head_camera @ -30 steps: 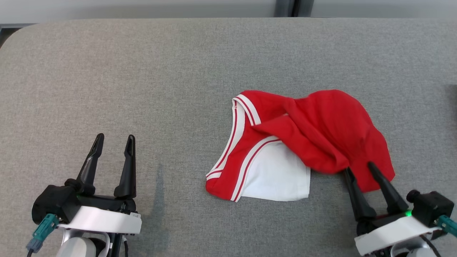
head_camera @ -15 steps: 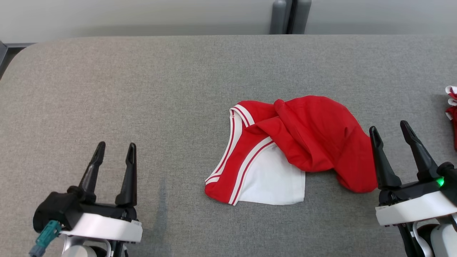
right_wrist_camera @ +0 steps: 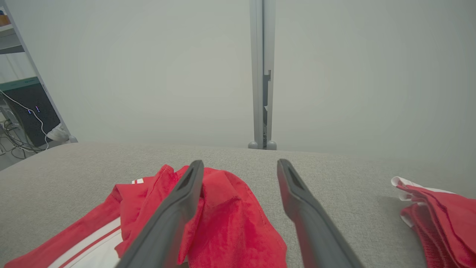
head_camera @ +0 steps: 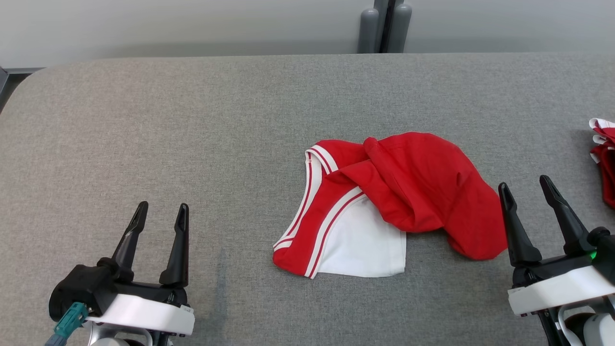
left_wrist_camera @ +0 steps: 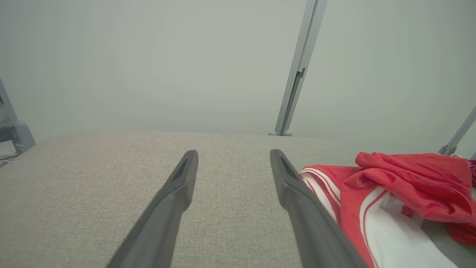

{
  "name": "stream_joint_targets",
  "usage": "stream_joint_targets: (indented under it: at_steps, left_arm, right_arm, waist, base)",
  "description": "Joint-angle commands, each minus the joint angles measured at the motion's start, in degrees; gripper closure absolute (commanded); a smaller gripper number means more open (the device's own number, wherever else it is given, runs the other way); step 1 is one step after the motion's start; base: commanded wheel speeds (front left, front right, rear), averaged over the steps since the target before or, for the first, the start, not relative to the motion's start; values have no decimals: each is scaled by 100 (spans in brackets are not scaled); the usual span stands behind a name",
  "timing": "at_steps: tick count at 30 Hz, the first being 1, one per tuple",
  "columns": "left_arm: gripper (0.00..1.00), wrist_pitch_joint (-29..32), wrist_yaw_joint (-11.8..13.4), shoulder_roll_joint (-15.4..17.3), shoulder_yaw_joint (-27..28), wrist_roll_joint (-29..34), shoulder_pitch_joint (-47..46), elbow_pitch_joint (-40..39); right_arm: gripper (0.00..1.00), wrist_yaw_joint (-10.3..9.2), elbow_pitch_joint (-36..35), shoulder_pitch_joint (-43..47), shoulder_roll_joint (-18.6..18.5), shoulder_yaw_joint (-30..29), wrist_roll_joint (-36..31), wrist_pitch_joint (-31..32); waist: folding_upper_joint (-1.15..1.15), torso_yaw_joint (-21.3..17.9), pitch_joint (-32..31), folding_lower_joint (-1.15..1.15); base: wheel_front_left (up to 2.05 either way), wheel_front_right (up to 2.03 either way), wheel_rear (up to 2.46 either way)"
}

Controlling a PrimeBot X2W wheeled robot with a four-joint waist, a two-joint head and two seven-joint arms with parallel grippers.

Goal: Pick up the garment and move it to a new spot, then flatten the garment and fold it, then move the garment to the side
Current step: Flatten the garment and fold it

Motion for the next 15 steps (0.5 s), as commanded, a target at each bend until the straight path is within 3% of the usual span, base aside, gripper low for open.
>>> stream_joint_targets:
  at_steps: [1, 15]
  left_arm:
    - [0, 8, 28, 46, 5, -10, 41, -18]
    - [0, 10, -2, 45, -93, -58, -116, -39]
  right_arm:
    - [0, -2, -13, 78, -6, -45, 27, 10]
    - [0, -2, -5, -298, -217, 103, 7, 236]
  waist:
    - [0, 1, -1, 0]
    - [0, 254, 170, 0]
  base:
    - [0, 0, 0]
    - [0, 0, 0]
